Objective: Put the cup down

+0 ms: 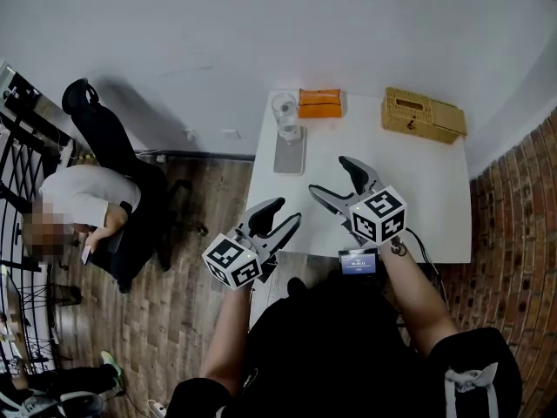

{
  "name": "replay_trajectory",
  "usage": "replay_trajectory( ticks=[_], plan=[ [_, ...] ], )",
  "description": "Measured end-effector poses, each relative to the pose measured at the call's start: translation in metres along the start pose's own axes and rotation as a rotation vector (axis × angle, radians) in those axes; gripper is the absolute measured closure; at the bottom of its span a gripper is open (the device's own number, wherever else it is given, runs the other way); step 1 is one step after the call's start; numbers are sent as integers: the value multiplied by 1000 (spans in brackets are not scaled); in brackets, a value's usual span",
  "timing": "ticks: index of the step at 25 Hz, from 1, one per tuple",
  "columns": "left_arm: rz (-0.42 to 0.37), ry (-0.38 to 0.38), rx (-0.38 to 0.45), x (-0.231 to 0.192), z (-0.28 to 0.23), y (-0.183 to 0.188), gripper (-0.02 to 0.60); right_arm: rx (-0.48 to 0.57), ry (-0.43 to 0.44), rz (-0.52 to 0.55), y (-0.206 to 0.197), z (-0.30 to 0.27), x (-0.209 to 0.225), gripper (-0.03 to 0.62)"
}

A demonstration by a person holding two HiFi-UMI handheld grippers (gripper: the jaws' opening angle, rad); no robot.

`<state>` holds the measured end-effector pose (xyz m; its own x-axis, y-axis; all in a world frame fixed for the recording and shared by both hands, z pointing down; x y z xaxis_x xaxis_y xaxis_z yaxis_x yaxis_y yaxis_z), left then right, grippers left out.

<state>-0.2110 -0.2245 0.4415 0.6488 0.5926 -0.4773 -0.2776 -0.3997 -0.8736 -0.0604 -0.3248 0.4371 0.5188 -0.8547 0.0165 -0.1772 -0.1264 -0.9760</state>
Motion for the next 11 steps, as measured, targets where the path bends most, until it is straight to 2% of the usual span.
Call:
replay_trajectory(
  ticks=[11],
  plan=[
    [-5,0,-3,1,-1,0,365,6,-1,-5,2,-1,1,168]
  ],
)
Point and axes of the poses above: the fingertips, and each gripper's own axes: z backward along the fingers, x to its right, y out of its top, the point moved 6 cm from there along z, backward along the fingers, and after that the axes turned 10 degrees about z, right-handed, at the moved point
